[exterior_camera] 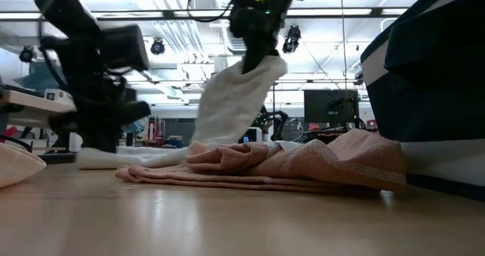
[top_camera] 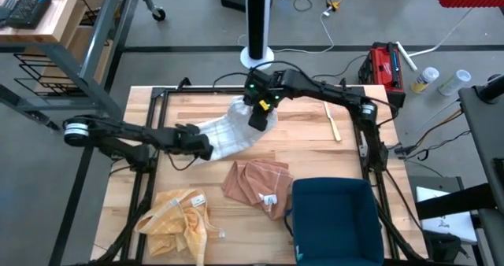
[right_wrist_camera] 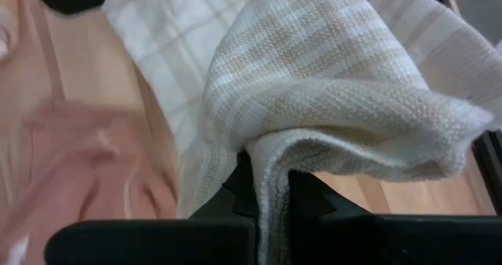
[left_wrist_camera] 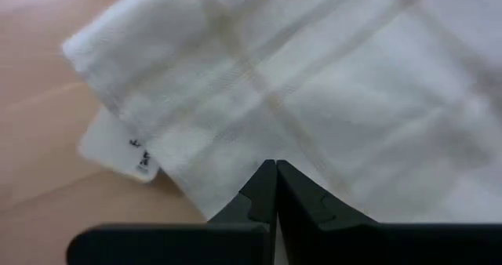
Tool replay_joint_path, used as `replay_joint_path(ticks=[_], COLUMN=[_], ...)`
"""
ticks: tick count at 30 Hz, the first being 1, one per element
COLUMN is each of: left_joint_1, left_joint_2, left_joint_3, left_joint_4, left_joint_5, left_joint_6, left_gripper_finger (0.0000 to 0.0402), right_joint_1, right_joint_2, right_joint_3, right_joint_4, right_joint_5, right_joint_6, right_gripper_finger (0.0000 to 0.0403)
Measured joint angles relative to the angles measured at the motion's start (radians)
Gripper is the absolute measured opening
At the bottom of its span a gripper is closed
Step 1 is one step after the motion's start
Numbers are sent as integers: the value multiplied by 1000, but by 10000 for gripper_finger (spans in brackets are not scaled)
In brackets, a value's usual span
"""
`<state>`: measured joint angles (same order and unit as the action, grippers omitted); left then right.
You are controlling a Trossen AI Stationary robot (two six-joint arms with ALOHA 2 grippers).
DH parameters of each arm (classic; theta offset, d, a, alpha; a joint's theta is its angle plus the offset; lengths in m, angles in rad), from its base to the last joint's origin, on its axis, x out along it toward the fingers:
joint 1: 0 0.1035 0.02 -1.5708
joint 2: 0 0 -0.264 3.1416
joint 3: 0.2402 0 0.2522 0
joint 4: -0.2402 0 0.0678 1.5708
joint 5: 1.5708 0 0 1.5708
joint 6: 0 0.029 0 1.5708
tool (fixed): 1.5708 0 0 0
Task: Fold towel
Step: Fold the white towel
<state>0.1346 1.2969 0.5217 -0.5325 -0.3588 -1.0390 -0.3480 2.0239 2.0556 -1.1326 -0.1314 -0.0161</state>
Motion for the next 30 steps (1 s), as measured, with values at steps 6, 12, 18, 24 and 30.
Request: replay_joint_path(ticks=[6, 12, 18, 24, 30], left_joint_1=[25, 31, 31, 31, 31], left_joint_2=[95, 210, 281, 278, 267], left_joint_3=[-57, -46, -18, -26, -29], left_joint_4=[447, 690, 739, 802, 798], left_joint_5=[118, 186, 190, 190, 189], left_joint_6=[60, 79, 90, 134, 140], left_gripper_finger=[0, 0, 0, 0, 0], right_joint_1=[-40, -37, 9, 56, 67], right_joint_2=[-146, -200, -189, -164, -102], right_joint_3=[-147, -283, -372, -392, -392], right_joint_4=[30, 174, 261, 369, 409], right_joint_5=[0, 61, 190, 211, 215], right_joint_6=[56, 184, 274, 332, 365], right_gripper_finger=[16, 16, 16, 16, 16])
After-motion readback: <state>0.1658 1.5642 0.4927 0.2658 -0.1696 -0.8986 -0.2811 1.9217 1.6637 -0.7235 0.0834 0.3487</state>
